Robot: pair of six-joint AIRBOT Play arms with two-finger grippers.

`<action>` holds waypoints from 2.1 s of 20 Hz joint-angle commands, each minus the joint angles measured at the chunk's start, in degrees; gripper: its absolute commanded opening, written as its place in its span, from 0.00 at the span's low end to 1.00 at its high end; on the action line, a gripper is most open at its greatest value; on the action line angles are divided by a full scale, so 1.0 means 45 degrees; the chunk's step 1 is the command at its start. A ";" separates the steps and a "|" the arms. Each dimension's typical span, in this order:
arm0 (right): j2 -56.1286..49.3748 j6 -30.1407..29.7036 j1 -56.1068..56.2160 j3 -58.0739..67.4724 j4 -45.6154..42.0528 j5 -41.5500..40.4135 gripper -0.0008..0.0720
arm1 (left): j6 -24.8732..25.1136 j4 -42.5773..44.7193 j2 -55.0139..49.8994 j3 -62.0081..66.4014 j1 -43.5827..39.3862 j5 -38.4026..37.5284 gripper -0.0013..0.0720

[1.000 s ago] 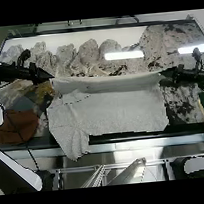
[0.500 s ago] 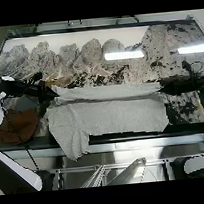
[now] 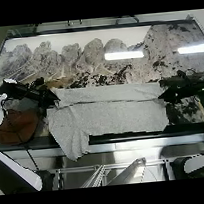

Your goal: Fold the shirts.

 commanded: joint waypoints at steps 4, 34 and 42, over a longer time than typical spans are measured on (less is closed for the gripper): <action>0.1651 0.1564 -0.1520 -0.0034 -0.1710 0.0670 0.34 | -0.0811 0.0121 0.0738 -0.0029 0.0855 -0.0325 0.42; 0.4541 -0.0457 0.0257 -0.7300 -0.0656 -0.3444 0.45 | -0.0491 0.3541 1.1230 -1.5290 0.3798 0.6679 0.42; 0.4541 -0.0160 0.0257 -0.7300 -0.0665 -0.2934 0.45 | 0.0869 0.1399 1.1230 -1.5776 0.0588 0.8772 0.42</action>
